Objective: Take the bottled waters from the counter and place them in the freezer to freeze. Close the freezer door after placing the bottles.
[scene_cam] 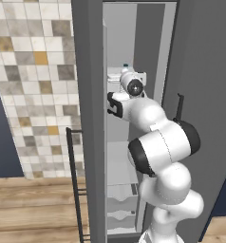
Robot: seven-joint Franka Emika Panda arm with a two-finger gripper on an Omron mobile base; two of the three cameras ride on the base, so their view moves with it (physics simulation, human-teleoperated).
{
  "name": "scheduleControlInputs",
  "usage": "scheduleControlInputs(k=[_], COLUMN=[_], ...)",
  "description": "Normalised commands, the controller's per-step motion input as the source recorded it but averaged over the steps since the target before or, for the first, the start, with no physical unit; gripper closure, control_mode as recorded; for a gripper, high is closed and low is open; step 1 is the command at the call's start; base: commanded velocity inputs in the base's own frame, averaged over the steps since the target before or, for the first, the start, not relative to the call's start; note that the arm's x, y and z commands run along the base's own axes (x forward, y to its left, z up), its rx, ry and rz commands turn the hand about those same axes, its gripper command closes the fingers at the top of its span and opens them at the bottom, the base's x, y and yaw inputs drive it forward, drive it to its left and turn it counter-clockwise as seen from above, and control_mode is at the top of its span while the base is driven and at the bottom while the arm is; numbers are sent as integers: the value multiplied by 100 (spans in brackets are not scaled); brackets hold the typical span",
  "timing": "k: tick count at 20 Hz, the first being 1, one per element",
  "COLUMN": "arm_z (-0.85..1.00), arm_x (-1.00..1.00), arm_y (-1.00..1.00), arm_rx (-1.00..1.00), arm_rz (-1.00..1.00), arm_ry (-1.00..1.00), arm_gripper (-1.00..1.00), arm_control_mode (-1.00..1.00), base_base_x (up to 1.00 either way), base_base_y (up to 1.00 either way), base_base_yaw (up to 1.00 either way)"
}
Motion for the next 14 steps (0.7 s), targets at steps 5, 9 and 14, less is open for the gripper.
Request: scheduleControlInputs(k=[5, 9, 14], arm_z=[23, 13, 10], arm_x=[-32, -20, -31], arm_y=[-5, 4, 4], arm_rx=[3, -2, -3], arm_rz=[0, 0, 0], arm_ry=[11, 3, 2], arm_gripper=[-100, -100, -100], arm_control_mode=[-100, -100, -100], base_base_x=[0, 0, 0], base_base_y=[0, 0, 0], base_base_yaw=[0, 0, 0])
